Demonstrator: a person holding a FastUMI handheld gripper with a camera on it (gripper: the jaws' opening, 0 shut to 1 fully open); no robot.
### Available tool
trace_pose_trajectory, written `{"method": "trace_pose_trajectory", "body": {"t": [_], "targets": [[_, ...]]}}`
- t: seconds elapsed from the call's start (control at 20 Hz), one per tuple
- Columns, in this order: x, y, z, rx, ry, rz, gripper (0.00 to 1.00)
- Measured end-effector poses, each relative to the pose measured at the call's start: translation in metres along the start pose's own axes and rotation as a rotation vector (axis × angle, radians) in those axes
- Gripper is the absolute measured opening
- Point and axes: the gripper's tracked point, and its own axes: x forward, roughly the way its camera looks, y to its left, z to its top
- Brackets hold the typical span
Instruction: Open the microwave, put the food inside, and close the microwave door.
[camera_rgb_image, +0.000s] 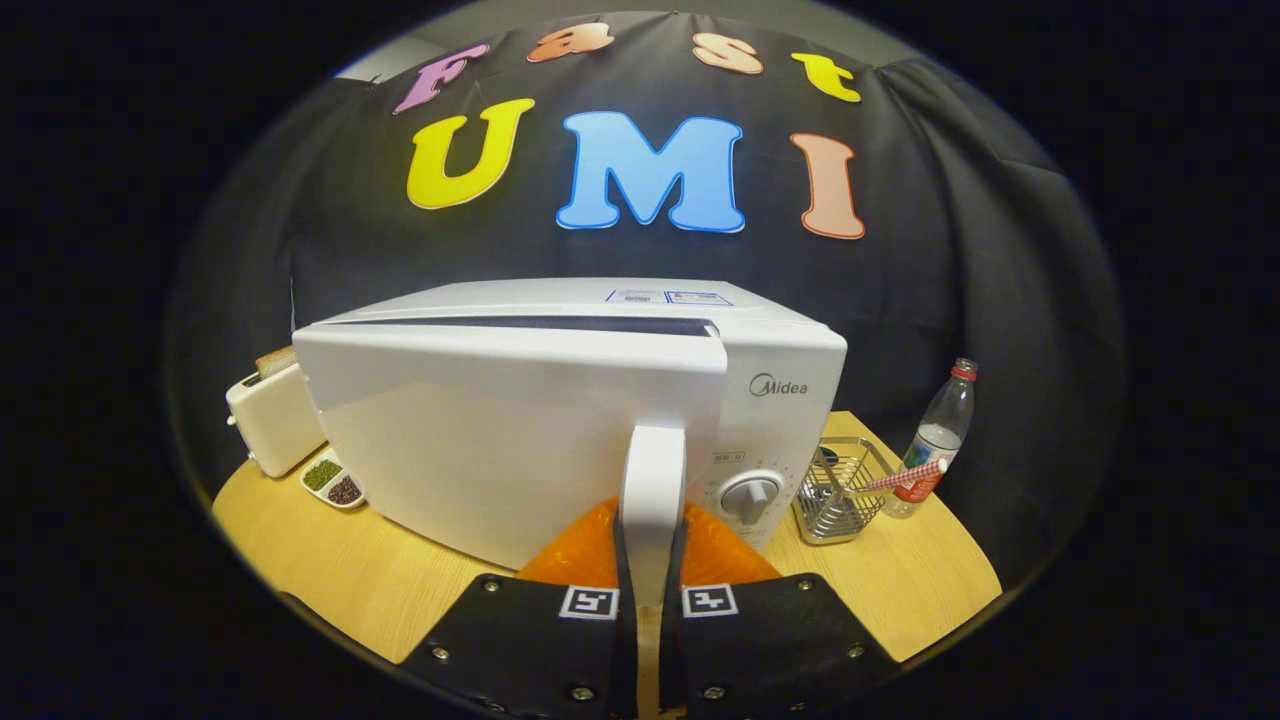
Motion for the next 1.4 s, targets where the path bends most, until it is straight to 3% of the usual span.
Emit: {"method": "trace_pose_trajectory", "body": {"t": [0.1, 0.15, 0.4, 0.7, 1.4], "targets": [[-0.012, 0.005, -0.005, 0.023, 0.012, -0.004, 0.09], [-0.021, 0.008, -0.007, 0.032, 0.018, -0.005, 0.16], [-0.059, 0.029, -0.022, 0.035, 0.035, 0.005, 0.24], [-0.099, 0.056, -0.039, 0.043, 0.061, 0.006, 0.24], [-0.180, 0.149, -0.067, -0.003, 0.067, 0.109, 0.24]]}}
